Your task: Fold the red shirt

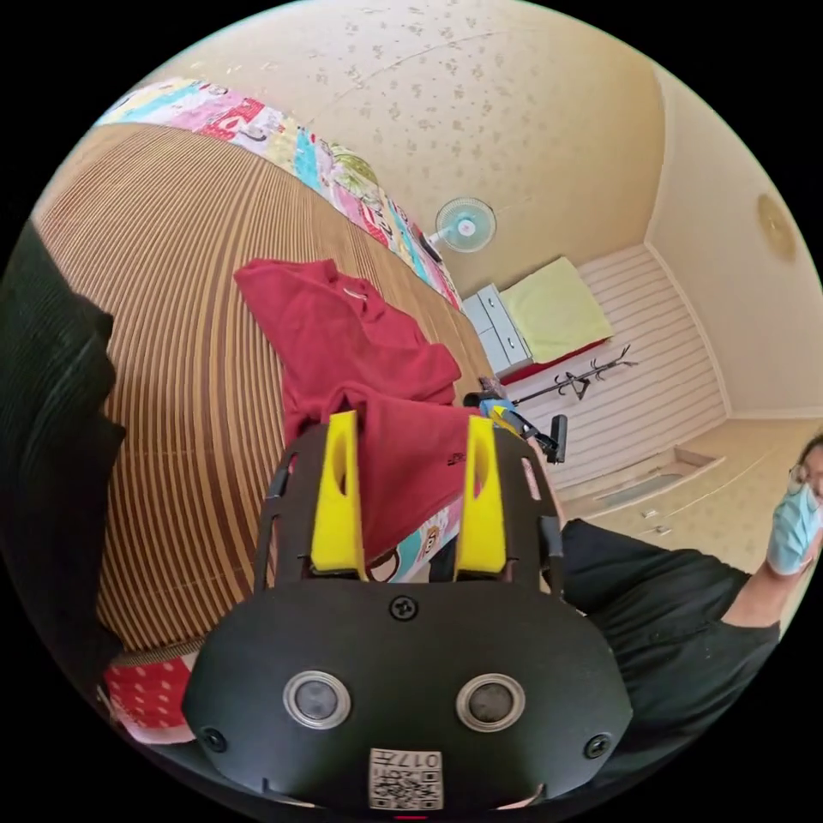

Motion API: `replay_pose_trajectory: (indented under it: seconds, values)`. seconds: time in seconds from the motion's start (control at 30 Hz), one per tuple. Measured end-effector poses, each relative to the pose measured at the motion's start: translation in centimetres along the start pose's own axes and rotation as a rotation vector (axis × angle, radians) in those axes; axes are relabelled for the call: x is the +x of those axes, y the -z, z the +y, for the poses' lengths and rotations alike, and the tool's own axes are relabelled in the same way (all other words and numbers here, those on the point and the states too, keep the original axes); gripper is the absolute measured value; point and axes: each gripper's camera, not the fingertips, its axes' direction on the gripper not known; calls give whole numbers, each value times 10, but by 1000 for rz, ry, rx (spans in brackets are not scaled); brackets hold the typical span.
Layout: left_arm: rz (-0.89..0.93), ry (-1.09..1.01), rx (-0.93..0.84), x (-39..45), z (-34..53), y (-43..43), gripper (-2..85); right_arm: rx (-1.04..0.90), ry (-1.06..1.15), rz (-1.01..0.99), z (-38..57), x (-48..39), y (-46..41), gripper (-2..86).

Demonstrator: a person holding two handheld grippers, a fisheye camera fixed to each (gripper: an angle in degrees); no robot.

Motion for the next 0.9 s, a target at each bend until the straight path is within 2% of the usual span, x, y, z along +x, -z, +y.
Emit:
replay_pose_trajectory:
  seconds: [0.1, 0.27, 0.4, 0.47, 0.53, 0.63, 0.77, 0.9]
  values:
    - [-55, -25, -12, -3, 38, 5, 185, -13, 66, 9, 23, -3, 13, 123]
    - [-145, -106, -128, 0, 85, -9, 170, -107, 45, -2, 62, 24, 20, 128]
    - [-214, -199, -210, 10, 97, -23, 106, -113, -4, -65, 81, 43, 39, 128]
    - [-120, -237, -234, 7, 99, -13, 48, -101, -20, -96, 85, 48, 53, 127]
    - [78, -207, -185, -10, 105, 12, 42, -94, -15, -172, 89, 57, 72, 127]
    - [189, -163, -91, -24, 119, 40, 40, -143, -4, -218, 94, 71, 84, 128]
    - [150, -175, -108, -24, 130, 54, 39, -180, -11, -196, 101, 83, 92, 129]
    - [177, -145, -72, -34, 139, 69, 40, -219, -62, -287, 106, 94, 97, 110]
